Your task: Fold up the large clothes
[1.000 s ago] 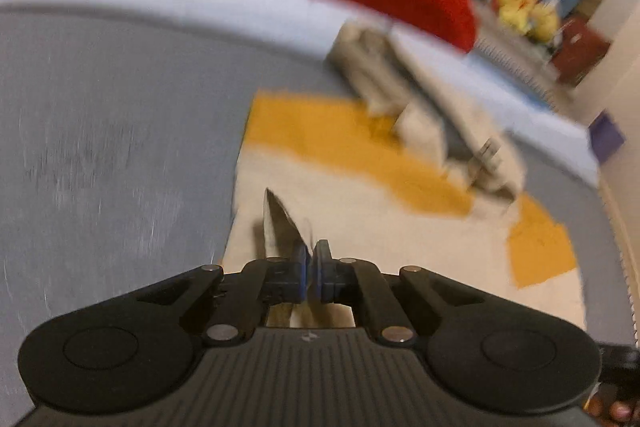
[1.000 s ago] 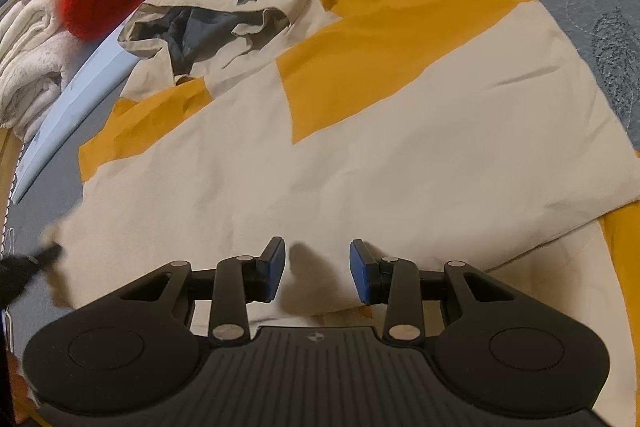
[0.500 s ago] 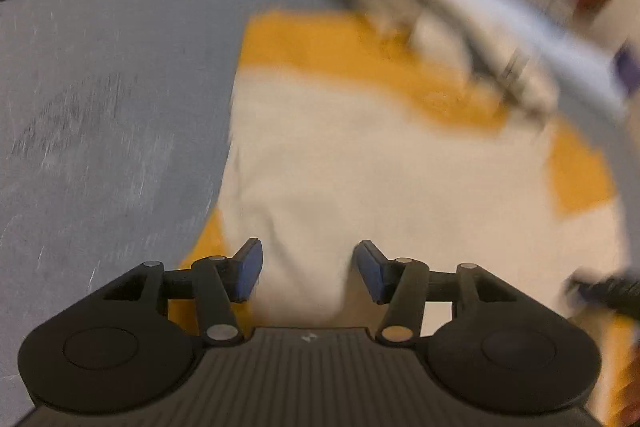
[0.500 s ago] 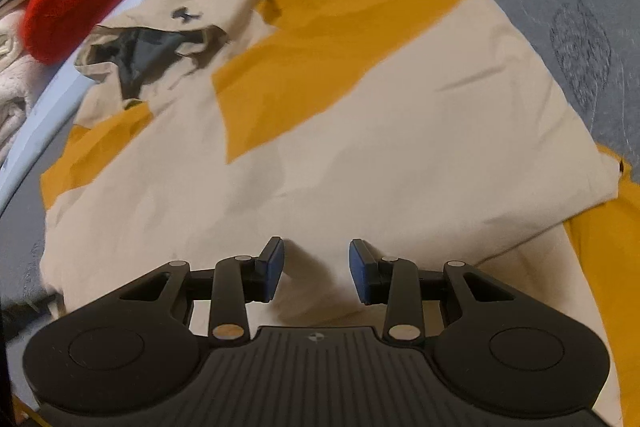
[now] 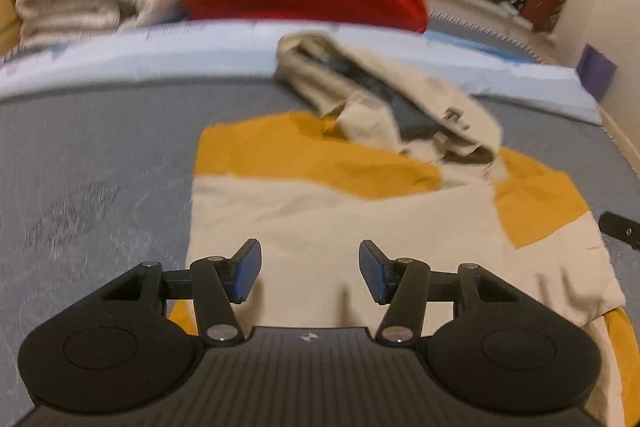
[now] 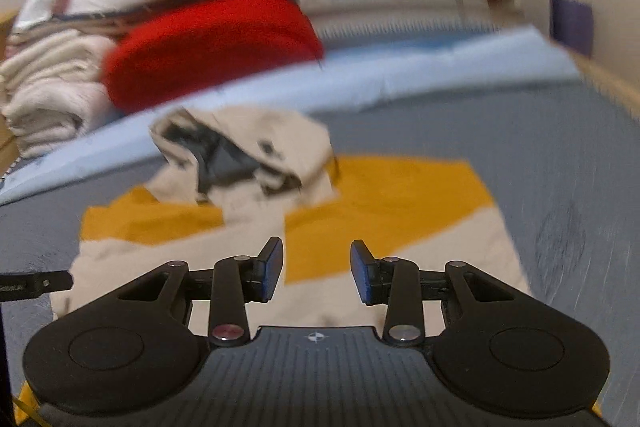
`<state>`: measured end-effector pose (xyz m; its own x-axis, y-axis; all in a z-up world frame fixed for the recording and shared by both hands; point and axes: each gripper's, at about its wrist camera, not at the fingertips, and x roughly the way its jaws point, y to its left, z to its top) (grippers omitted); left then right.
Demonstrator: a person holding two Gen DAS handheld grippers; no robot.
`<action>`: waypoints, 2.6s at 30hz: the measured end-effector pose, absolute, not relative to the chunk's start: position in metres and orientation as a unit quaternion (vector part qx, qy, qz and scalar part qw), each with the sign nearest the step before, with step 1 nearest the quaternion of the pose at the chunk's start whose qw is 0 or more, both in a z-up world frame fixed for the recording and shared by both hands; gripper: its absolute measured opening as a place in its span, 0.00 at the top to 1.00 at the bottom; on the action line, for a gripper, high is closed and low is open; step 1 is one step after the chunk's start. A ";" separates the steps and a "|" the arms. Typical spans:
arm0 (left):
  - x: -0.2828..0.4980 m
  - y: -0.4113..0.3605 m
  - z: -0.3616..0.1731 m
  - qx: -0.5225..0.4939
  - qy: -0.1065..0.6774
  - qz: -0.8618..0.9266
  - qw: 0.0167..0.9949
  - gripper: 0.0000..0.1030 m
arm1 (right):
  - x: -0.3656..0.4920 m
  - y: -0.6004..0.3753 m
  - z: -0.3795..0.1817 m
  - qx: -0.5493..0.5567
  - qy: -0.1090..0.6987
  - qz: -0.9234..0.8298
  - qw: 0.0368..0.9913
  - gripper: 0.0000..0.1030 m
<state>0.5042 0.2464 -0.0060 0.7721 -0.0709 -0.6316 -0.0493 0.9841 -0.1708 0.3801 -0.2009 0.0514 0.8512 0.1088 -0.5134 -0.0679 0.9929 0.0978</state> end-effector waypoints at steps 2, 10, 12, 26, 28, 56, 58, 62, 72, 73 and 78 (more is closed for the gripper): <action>0.498 0.238 0.005 -0.083 0.316 -0.008 0.945 0.31 | 0.371 -0.203 0.058 0.038 0.237 0.054 0.969 0.62; 0.478 0.206 0.029 -0.043 0.234 -0.015 0.971 0.17 | 0.354 -0.211 0.076 -0.002 0.169 0.036 0.985 0.40; 0.476 0.199 0.034 -0.033 0.216 -0.009 0.976 0.17 | 0.352 -0.215 0.078 -0.011 0.160 0.030 0.987 0.35; 0.499 0.178 0.031 -0.006 0.219 -0.009 0.976 0.18 | 0.374 -0.231 0.091 -0.007 0.171 0.047 0.984 0.26; 0.501 0.178 0.029 0.005 0.214 -0.008 0.977 0.27 | 0.375 -0.231 0.091 -0.005 0.183 0.055 0.981 0.26; 0.817 0.150 0.041 -0.084 0.336 -0.053 0.937 0.57 | 0.409 -0.284 0.086 0.039 0.274 0.007 0.961 0.90; 0.852 0.148 0.045 -0.075 0.331 -0.019 0.940 0.38 | 0.409 -0.286 0.084 0.047 0.280 0.005 0.959 0.90; 0.917 0.155 0.045 -0.013 0.340 0.043 0.940 0.23 | 0.412 -0.291 0.080 0.051 0.289 0.000 0.956 0.88; 0.986 0.181 -0.005 0.052 0.414 0.036 0.908 0.17 | 0.423 -0.296 0.062 0.071 0.328 -0.006 0.942 0.87; 0.988 0.181 -0.007 0.051 0.414 0.032 0.908 0.17 | 0.424 -0.294 0.060 0.065 0.331 -0.003 0.941 0.87; 0.987 0.176 -0.021 0.045 0.418 -0.003 0.907 0.62 | 0.426 -0.289 0.055 0.058 0.339 -0.004 0.939 0.87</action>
